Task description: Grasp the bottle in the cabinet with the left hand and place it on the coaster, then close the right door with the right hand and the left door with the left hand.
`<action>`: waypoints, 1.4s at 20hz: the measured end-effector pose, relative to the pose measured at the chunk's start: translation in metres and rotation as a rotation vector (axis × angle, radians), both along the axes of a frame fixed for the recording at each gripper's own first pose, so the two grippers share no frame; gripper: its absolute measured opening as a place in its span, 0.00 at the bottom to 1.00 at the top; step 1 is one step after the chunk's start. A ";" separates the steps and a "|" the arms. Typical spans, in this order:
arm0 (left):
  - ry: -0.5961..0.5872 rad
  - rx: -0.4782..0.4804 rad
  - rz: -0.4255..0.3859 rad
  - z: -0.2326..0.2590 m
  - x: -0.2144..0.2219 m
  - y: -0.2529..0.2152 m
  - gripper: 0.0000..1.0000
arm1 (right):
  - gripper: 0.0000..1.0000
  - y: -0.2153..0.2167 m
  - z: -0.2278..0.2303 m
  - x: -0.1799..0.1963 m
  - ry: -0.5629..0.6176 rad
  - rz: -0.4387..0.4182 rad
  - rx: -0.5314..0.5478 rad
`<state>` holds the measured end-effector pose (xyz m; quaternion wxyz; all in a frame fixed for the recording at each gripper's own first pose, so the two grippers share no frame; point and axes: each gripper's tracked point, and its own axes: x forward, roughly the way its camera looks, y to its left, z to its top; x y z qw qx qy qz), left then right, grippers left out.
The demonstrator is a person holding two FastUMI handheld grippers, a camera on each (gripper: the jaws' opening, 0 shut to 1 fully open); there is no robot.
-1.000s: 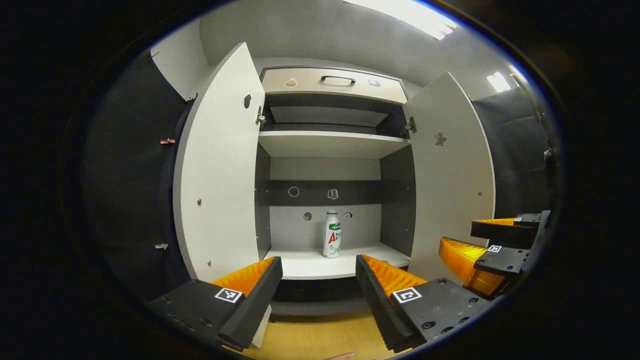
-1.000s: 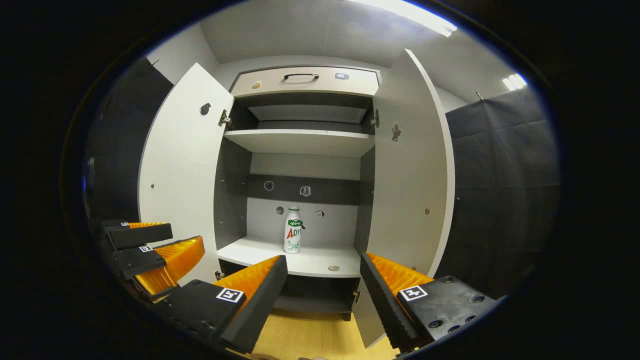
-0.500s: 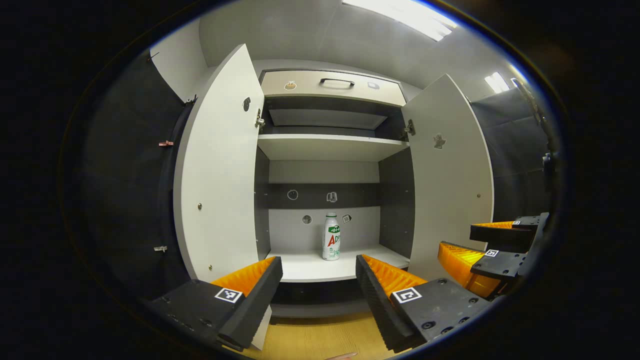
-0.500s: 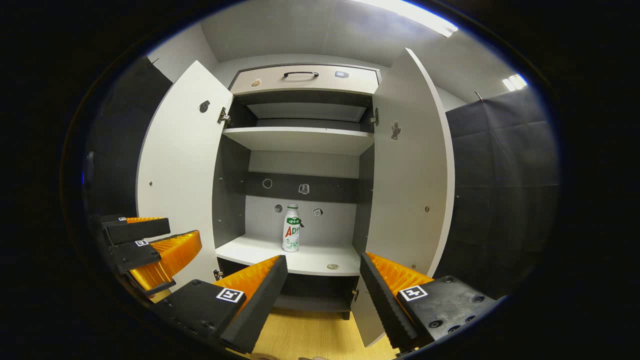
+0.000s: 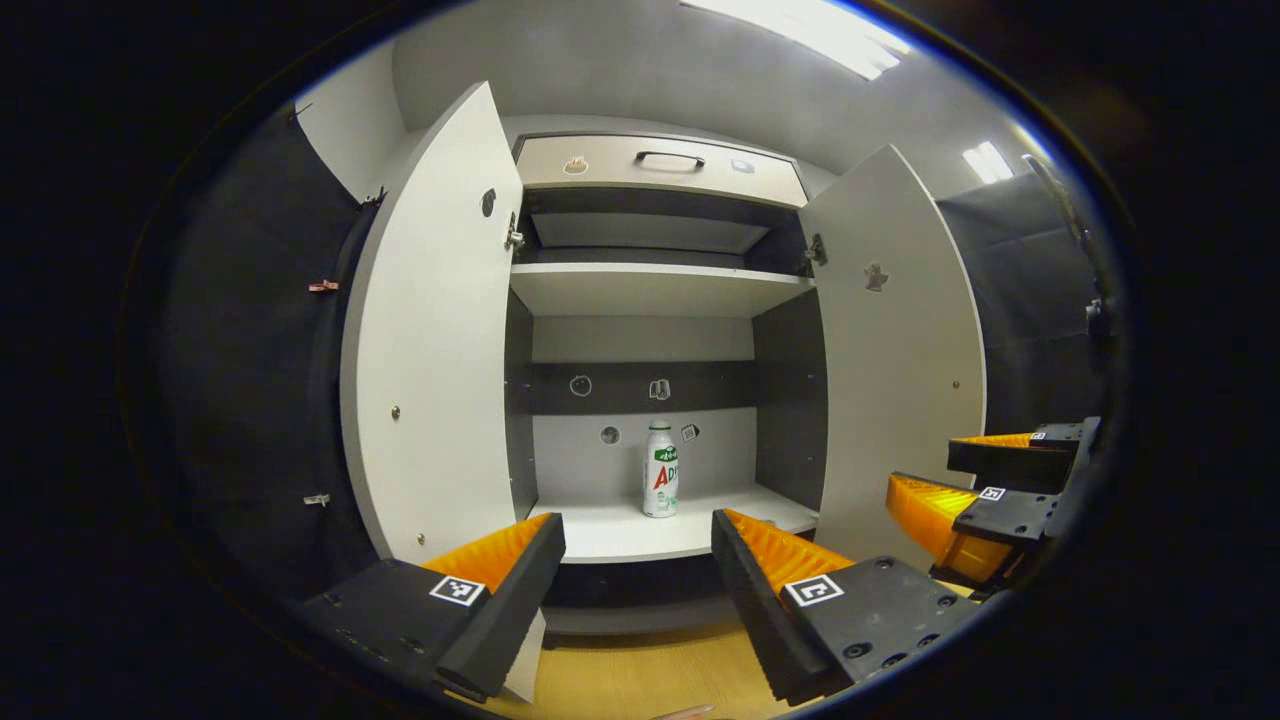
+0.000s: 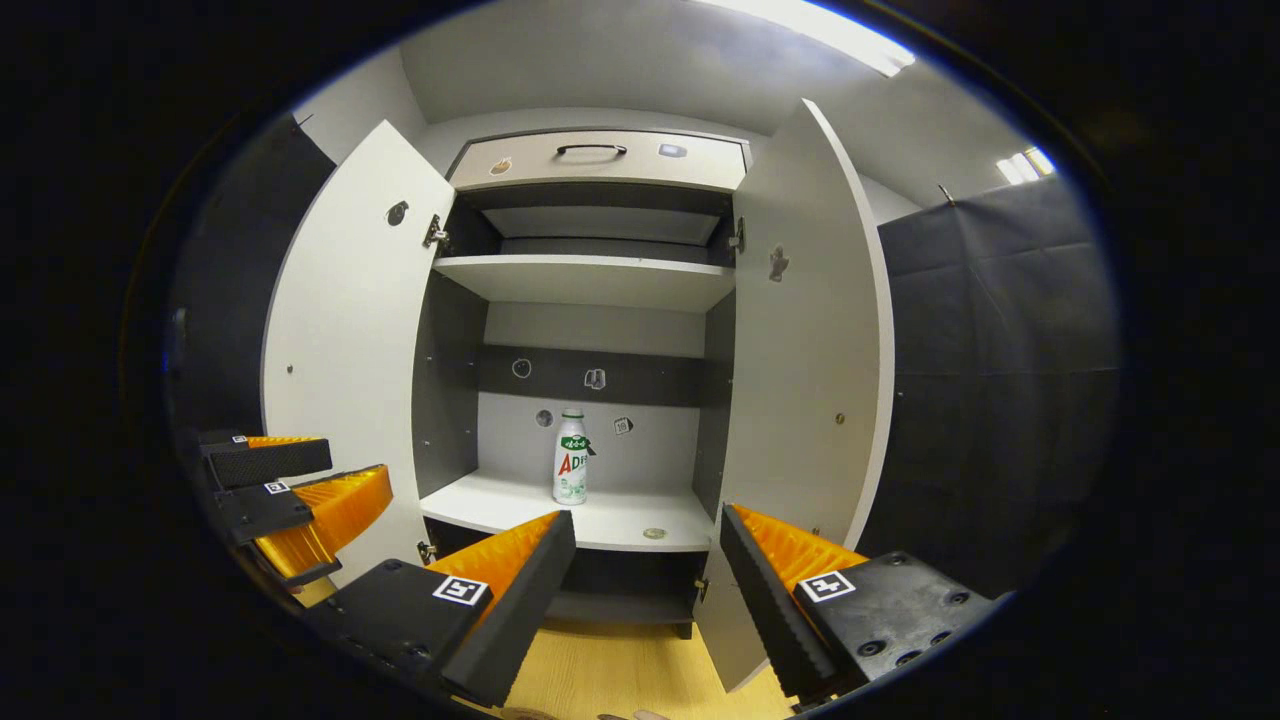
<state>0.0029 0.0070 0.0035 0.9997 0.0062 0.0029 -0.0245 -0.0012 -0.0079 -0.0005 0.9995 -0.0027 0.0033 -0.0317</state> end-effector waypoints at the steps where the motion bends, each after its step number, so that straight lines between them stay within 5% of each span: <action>1: 0.004 -0.001 -0.009 -0.001 0.002 0.000 0.93 | 0.96 0.000 0.000 0.000 0.000 -0.006 0.002; 8: -0.007 -0.028 -0.039 -0.001 0.043 0.000 0.93 | 0.96 -0.001 0.007 0.014 -0.038 -0.002 -0.046; 20: -0.033 -0.028 -0.023 -0.018 0.220 -0.009 0.93 | 0.96 -0.011 0.001 0.100 -0.103 0.095 -0.097; 28: -0.053 -0.053 -0.092 -0.035 0.307 -0.030 0.93 | 0.97 -0.010 -0.025 0.141 -0.043 0.152 -0.119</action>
